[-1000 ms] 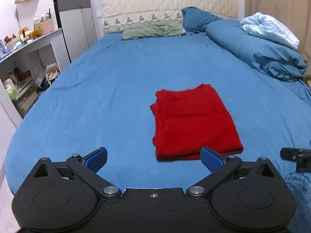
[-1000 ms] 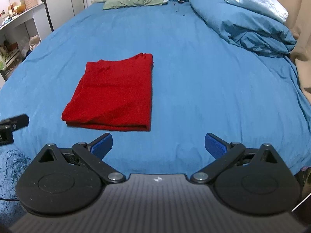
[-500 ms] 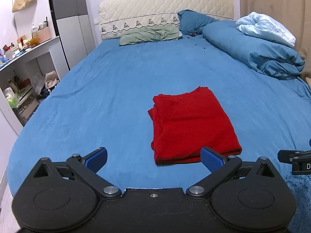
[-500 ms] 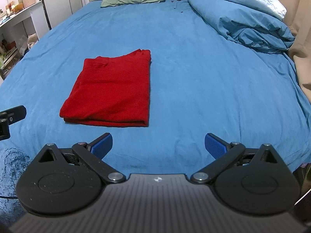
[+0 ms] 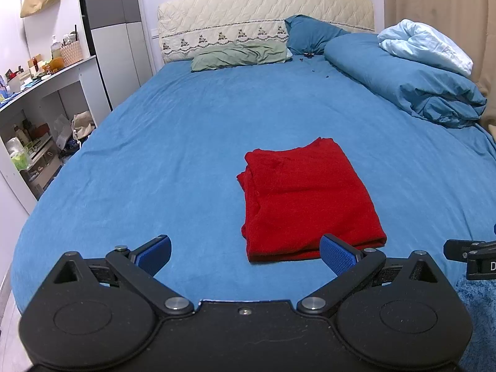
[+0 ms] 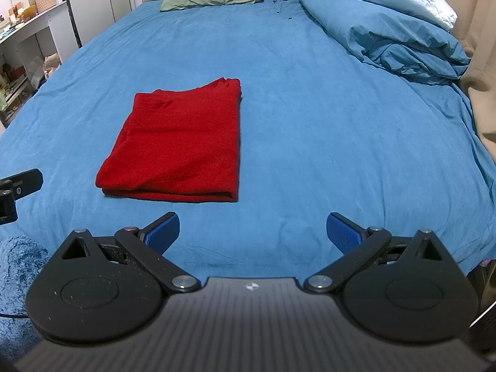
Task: Fold small clothes
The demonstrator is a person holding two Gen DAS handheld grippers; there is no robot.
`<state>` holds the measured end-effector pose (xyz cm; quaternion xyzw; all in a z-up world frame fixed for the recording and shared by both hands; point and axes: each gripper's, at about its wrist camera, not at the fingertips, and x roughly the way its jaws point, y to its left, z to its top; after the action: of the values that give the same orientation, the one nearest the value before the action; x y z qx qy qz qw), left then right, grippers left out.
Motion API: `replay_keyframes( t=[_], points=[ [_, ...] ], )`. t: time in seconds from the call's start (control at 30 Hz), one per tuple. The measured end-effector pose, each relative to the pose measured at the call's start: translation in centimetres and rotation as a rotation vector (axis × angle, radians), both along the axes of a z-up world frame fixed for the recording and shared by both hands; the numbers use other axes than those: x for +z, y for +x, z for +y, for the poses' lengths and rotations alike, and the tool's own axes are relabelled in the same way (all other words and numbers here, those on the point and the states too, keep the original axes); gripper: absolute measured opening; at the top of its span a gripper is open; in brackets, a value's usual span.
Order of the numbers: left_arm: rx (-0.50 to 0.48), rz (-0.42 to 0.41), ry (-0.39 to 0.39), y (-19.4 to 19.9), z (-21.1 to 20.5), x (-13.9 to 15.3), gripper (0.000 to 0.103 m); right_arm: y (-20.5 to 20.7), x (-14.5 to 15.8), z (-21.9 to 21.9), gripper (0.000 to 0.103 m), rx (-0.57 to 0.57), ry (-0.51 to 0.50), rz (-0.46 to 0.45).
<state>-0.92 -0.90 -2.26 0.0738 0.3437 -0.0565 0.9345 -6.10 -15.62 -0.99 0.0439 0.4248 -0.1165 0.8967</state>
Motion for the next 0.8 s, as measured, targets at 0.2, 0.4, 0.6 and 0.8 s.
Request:
replay_keyframes(
  t=[0.2,0.4,0.6,0.8],
  points=[
    [0.002,0.006,-0.011,0.06,0.10,-0.05,0.103,0.02,-0.01,-0.03,0.103,-0.005,0.001,0.000],
    [0.003,0.006,-0.014,0.03,0.24,-0.05,0.103,-0.03,0.00,0.00,0.103,-0.005,-0.001,-0.001],
    [0.002,0.006,-0.017,0.04,0.54,-0.03,0.103,-0.05,-0.01,0.04,0.103,-0.004,-0.003,-0.001],
    [0.001,0.011,-0.020,0.02,0.44,-0.03,0.103,-0.04,-0.07,0.13,0.103,-0.004,-0.003,-0.001]
  ],
)
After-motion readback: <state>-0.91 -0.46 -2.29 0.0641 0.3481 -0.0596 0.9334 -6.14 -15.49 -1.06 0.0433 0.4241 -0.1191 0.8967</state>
